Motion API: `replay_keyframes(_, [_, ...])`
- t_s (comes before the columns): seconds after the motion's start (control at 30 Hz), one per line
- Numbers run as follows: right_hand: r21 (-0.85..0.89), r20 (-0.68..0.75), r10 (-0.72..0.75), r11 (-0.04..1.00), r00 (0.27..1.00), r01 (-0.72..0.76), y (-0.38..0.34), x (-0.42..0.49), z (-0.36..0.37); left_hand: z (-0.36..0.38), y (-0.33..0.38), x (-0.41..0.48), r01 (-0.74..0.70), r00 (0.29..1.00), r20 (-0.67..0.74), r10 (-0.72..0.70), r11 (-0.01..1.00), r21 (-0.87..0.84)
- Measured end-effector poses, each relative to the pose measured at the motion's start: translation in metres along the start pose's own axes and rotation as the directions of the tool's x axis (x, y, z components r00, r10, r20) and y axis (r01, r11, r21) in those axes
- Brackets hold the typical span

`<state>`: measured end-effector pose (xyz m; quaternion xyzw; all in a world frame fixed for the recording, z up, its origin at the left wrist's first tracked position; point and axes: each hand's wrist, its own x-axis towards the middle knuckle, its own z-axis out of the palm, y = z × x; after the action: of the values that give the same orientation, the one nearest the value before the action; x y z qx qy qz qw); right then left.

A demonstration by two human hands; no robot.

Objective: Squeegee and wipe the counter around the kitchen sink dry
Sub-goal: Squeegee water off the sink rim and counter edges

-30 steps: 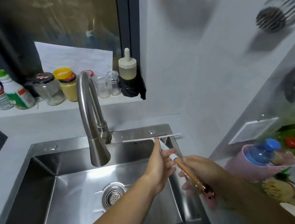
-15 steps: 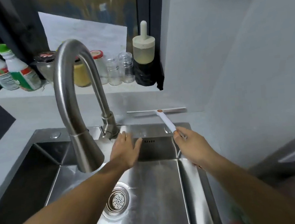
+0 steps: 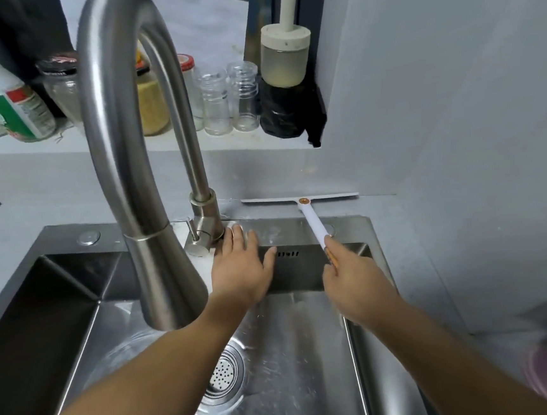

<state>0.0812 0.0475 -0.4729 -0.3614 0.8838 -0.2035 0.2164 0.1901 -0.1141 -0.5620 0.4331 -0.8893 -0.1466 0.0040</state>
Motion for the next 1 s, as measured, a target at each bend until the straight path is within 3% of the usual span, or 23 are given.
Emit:
replay_keyframes(0.23, [-0.097, -0.032, 0.037, 0.994, 0.999, -0.039, -0.01, 0.006, 0.015, 0.004, 0.001, 0.0, -0.013, 1.0, -0.02, 0.014, 0.997, 0.079])
replay_keyframes(0.37, [-0.081, -0.007, 0.003, 0.997, 1.0, -0.003, 0.005, -0.001, 0.012, 0.0, -0.001, -0.003, -0.012, 0.999, -0.043, 0.011, 0.999, -0.031])
replay_keyframes(0.63, [-0.212, 0.087, -0.035, 0.976, 0.996, 0.052, 0.031, -0.07, -0.033, -0.002, -0.008, -0.019, -0.049, 0.997, -0.073, 0.036, 0.981, -0.189])
replay_keyframes(0.77, [-0.141, 0.045, -0.098, 0.985, 0.994, 0.104, 0.015, -0.058, -0.038, -0.01, -0.014, -0.028, -0.02, 0.997, -0.081, 0.011, 0.993, -0.114])
replay_keyframes(0.87, [-0.041, -0.018, -0.09, 0.995, 0.996, 0.089, -0.009, -0.019, -0.015, -0.019, -0.014, -0.036, 0.018, 0.995, -0.088, -0.036, 0.979, -0.201])
replay_keyframes(1.0, [-0.105, 0.053, -0.077, 0.991, 0.996, 0.083, -0.029, -0.001, 0.012, -0.017, -0.017, -0.04, 0.019, 0.991, -0.121, -0.05, 0.969, -0.247])
